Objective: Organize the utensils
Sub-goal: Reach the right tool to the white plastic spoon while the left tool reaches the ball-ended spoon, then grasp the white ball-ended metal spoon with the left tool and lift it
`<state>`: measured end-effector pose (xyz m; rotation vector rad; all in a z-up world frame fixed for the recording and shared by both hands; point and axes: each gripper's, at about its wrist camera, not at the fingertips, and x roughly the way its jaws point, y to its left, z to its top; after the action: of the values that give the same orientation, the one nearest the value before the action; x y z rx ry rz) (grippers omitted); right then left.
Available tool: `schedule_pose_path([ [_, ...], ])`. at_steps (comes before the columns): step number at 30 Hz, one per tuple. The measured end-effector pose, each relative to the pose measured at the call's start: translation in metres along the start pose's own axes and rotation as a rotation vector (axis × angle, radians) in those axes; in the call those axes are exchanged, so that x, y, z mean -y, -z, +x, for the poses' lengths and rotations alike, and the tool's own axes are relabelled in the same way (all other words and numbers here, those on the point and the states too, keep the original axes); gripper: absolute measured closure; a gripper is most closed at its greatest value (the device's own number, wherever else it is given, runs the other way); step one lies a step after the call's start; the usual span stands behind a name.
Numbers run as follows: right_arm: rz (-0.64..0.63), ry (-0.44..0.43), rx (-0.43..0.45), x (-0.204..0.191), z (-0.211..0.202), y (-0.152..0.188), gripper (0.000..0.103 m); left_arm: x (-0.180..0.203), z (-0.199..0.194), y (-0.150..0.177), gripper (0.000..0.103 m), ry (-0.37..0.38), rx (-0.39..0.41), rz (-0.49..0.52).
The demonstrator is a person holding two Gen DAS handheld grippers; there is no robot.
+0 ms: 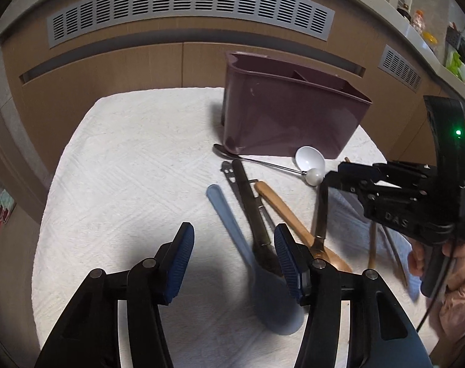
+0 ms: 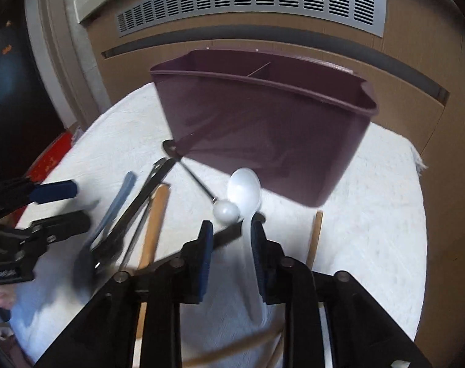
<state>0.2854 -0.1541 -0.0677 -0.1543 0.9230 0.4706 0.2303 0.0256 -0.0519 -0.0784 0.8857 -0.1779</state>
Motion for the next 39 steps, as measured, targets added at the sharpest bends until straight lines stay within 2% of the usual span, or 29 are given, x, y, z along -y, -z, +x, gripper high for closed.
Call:
schedule_pose_path([
  [2, -0.022, 0.018, 0.002, -0.003, 0.005, -0.004, 0.078, -0.006, 0.002, 0.002, 0.048, 0.005, -0.006, -0.016],
  [9, -0.075, 0.000, -0.049, -0.018, 0.031, -0.012, 0.076, -0.020, 0.010, 0.003, 0.047, 0.031, -0.023, -0.060],
  [11, -0.070, -0.005, -0.068, -0.019, 0.034, -0.012, 0.083, -0.023, 0.011, 0.004, 0.047, 0.032, -0.027, -0.066],
  [12, -0.069, -0.009, -0.069, -0.019, 0.033, -0.011, 0.083, -0.023, 0.012, 0.004, 0.047, 0.033, -0.029, -0.070],
  [14, -0.063, -0.022, -0.072, -0.020, 0.026, -0.007, 0.083, -0.024, 0.013, 0.005, 0.047, 0.036, -0.032, -0.079],
  [19, -0.026, -0.121, -0.089, -0.020, -0.006, 0.020, 0.083, -0.020, 0.013, 0.003, 0.047, 0.054, -0.031, -0.086],
  [26, -0.084, -0.087, -0.096, -0.022, -0.036, 0.061, 0.082, 0.002, 0.003, -0.004, 0.047, 0.075, -0.011, -0.012],
  [27, -0.079, -0.074, -0.093, -0.020, -0.039, 0.065, 0.080, 0.008, 0.002, -0.005, 0.047, 0.084, -0.011, 0.011],
  [28, -0.070, -0.066, -0.091, -0.017, -0.042, 0.068, 0.071, 0.014, 0.002, -0.006, 0.047, 0.092, -0.015, 0.030],
  [29, -0.054, -0.062, -0.086, -0.013, -0.047, 0.071, 0.056, 0.020, 0.001, -0.007, 0.047, 0.106, -0.021, 0.051],
  [31, -0.025, -0.055, -0.050, -0.005, -0.060, 0.077, 0.039, 0.036, 0.002, -0.009, 0.047, 0.149, -0.037, 0.114],
  [34, 0.004, -0.007, -0.013, 0.008, -0.078, 0.088, 0.038, 0.066, 0.009, -0.009, 0.047, 0.172, -0.057, 0.236],
  [37, 0.039, 0.031, -0.011, 0.024, -0.090, 0.100, 0.035, 0.091, 0.020, -0.011, 0.047, 0.163, -0.064, 0.344],
  [39, 0.062, 0.045, -0.013, 0.031, -0.093, 0.105, 0.034, 0.100, 0.029, -0.013, 0.047, 0.129, -0.066, 0.380],
])
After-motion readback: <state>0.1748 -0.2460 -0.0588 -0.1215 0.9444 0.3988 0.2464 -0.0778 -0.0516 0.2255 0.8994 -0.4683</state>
